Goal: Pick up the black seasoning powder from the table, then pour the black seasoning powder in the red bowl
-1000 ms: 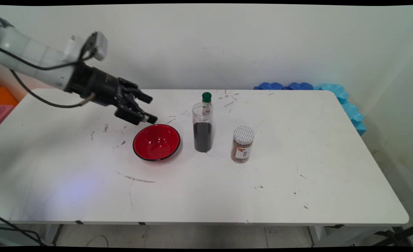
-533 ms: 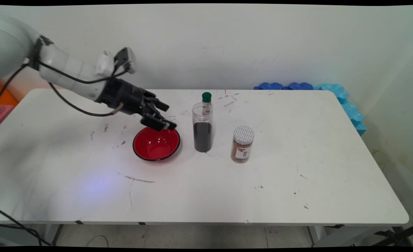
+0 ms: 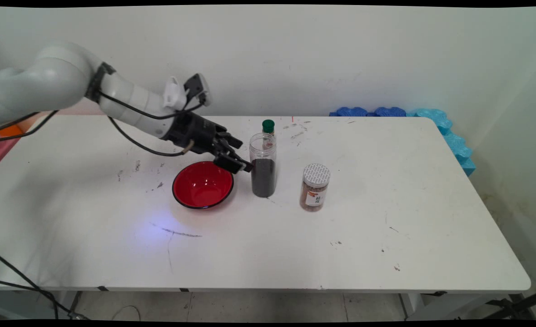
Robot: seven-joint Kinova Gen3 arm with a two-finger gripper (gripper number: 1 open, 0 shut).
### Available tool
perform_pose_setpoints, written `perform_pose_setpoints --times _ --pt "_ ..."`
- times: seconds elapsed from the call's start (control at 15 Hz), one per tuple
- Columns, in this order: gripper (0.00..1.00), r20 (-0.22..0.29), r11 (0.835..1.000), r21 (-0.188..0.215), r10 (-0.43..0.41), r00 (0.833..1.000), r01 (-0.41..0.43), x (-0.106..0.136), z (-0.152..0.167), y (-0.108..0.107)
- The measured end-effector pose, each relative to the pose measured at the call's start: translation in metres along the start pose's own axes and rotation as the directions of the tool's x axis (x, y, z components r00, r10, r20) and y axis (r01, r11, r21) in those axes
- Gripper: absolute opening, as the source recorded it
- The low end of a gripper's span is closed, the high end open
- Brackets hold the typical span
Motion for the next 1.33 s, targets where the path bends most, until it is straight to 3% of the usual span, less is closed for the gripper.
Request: perform_pose_setpoints --times 0.4,0.93,1.0,1.33 --pt "1.00 -0.005 0.998 -0.019 0.057 0.998 -0.057 0.006 0.029 -0.002" --pt "1.00 -0.014 0.995 -0.027 0.097 0.995 -0.097 0.009 0.044 -0.006" --pt "0.00 -0.015 0.994 -0.026 0.103 0.995 -0.104 0.009 0.045 -0.007" --pt "0.00 -0.020 0.992 -0.026 0.122 0.992 -0.122 0.011 0.046 -0.008"
